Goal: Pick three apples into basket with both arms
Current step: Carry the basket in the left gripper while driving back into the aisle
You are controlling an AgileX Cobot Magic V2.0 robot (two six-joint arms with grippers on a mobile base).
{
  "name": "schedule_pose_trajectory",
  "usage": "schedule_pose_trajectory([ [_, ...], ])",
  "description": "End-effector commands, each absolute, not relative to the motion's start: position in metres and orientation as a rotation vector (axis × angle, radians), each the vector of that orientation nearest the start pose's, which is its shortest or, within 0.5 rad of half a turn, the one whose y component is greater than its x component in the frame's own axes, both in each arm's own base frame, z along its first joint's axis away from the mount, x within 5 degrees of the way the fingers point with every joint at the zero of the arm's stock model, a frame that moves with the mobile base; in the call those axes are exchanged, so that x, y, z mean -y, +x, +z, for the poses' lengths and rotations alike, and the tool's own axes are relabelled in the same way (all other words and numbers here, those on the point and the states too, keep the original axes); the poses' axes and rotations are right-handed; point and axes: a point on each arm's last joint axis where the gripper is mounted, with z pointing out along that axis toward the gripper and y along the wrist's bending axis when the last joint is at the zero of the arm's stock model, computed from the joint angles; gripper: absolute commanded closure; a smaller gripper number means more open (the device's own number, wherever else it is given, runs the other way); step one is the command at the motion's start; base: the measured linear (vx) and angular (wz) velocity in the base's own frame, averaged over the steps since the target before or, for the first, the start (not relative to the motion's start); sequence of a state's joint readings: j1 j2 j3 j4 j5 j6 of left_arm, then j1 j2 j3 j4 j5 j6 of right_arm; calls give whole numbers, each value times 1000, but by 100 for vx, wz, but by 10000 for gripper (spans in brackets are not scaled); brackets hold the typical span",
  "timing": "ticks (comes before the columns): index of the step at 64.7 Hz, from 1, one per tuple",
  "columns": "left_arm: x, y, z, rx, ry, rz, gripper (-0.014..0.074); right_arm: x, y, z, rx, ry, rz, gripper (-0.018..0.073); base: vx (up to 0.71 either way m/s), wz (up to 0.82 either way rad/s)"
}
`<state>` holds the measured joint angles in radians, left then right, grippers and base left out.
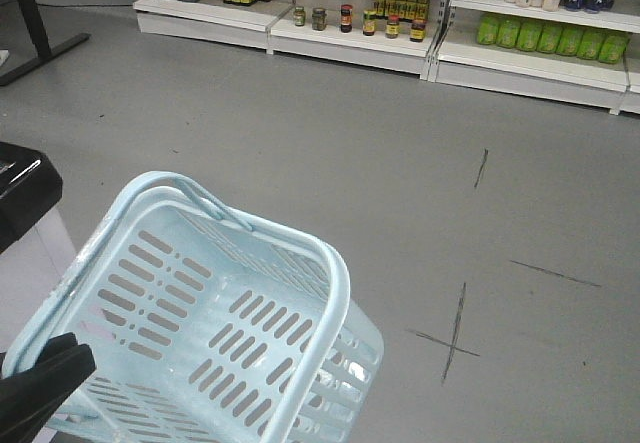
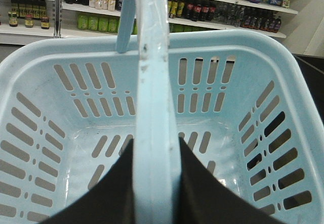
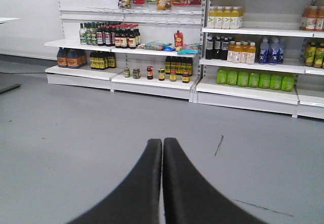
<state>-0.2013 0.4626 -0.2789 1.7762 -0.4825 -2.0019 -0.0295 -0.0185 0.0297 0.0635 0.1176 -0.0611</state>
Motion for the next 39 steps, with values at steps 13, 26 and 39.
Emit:
schedule_pose_trajectory([
  [13, 58, 87, 275, -1743, 363, -654, 603, 2, 57, 196, -1549, 13, -32, 567, 14, -6],
  [26, 58, 87, 275, -1743, 363, -654, 603, 2, 57, 196, -1549, 13, -32, 567, 16, -11],
  [39, 58, 87, 275, -1743, 363, -654, 603, 2, 57, 196, -1549, 13, -32, 567, 18, -11],
])
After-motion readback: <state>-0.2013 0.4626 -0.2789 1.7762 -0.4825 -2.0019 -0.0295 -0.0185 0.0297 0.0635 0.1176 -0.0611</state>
